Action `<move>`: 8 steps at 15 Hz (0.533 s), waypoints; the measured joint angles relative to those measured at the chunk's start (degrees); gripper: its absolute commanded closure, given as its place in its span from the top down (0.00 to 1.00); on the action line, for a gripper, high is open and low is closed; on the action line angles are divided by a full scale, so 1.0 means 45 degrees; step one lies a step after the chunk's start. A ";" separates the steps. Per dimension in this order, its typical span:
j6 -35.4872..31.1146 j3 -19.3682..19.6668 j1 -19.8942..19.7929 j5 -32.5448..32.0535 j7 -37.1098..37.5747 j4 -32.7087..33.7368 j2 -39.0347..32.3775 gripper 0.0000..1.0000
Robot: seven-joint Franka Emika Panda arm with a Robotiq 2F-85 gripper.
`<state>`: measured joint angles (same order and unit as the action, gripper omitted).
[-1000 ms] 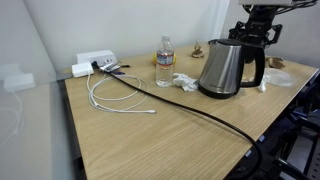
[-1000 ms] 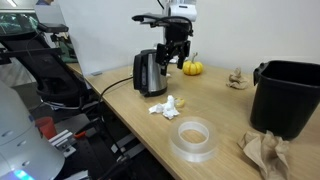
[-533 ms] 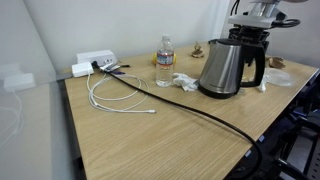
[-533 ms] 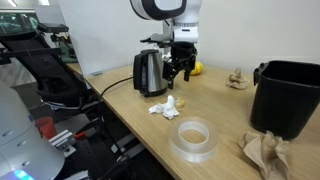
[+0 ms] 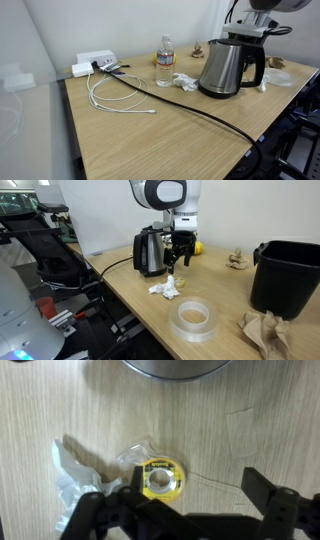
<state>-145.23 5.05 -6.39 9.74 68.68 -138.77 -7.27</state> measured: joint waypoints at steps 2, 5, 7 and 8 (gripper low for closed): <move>-0.0062 0.0017 0.0014 0.0000 0.0000 0.0110 -0.0177 1.00; -0.0088 0.0088 0.0031 -0.0014 0.0000 0.0171 -0.0332 1.00; -0.0084 0.0152 0.0033 -0.0034 0.0000 0.0161 -0.0412 1.00; -0.0083 0.0186 0.0037 -0.0049 0.0000 0.0146 -0.0457 1.00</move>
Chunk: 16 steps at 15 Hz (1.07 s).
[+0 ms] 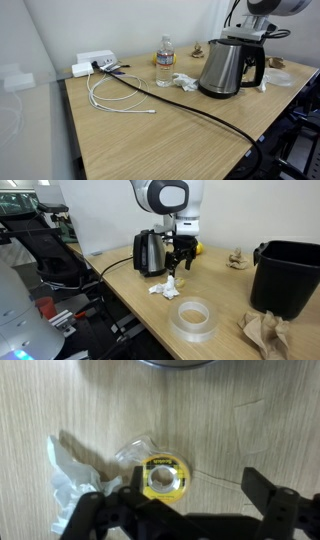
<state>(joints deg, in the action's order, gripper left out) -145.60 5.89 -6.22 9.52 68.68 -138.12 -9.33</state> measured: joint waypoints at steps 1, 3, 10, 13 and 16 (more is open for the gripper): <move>0.0001 0.0032 0.0002 -0.0004 0.0000 -0.0029 -0.0029 1.00; 0.0005 0.0092 0.0007 -0.0004 0.0000 -0.0096 -0.0043 1.00; 0.0019 0.0152 0.0012 -0.0004 0.0000 -0.0456 -0.0047 1.00; 0.0018 0.0168 0.0014 -0.0005 0.0000 -0.0579 -0.0094 0.98; -0.0006 0.0169 0.0044 -0.0005 0.0000 -0.0549 -0.0178 0.69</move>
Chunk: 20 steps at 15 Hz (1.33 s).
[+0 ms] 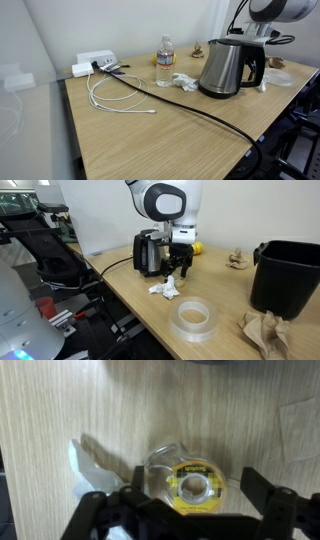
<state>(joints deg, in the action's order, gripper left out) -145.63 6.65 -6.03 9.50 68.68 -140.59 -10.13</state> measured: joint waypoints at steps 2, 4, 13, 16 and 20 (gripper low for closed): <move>-0.0008 0.0000 0.0041 0.0000 0.0000 0.0089 -0.0051 0.54; -0.0002 0.0003 0.0057 -0.0002 0.0000 0.0243 -0.0044 0.41; -0.0009 0.0015 0.0086 -0.0010 -0.0006 0.0415 -0.0106 0.28; -0.0009 0.0015 0.0086 -0.0010 -0.0024 0.0464 -0.0103 0.28; 0.0335 0.0069 0.0086 -0.0033 -0.0050 0.0656 0.0526 0.28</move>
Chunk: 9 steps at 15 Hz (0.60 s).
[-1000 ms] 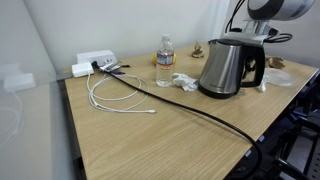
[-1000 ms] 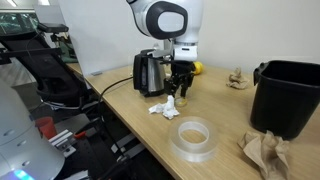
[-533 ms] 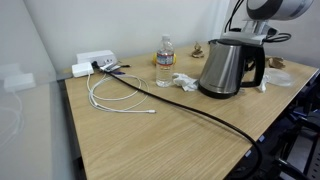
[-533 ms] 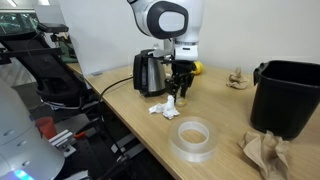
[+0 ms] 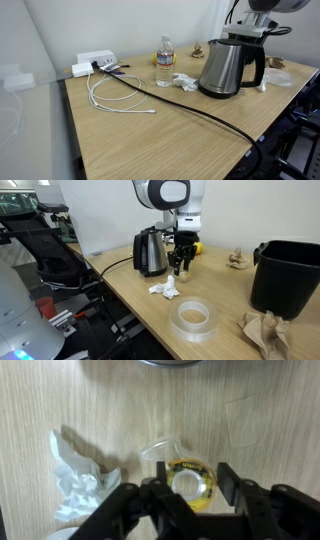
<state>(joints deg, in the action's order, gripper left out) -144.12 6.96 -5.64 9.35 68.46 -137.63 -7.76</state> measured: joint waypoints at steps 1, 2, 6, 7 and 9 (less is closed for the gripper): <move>0.0237 0.0036 -0.0001 -0.0035 0.0000 0.0054 0.0320 0.28; 0.0509 0.0061 -0.0004 -0.0076 -0.0001 0.0121 0.0653 0.28; 0.1575 0.0097 -0.0002 -0.0469 0.0548 0.0667 0.1339 0.28; 0.1679 0.0087 -0.0001 -0.0385 0.0831 0.0900 0.1313 0.28; 0.1922 0.0081 -0.0001 -0.0005 0.1559 0.1435 0.1169 0.28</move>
<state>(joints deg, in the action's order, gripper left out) -135.48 7.32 -5.65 9.33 75.47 -131.18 -2.50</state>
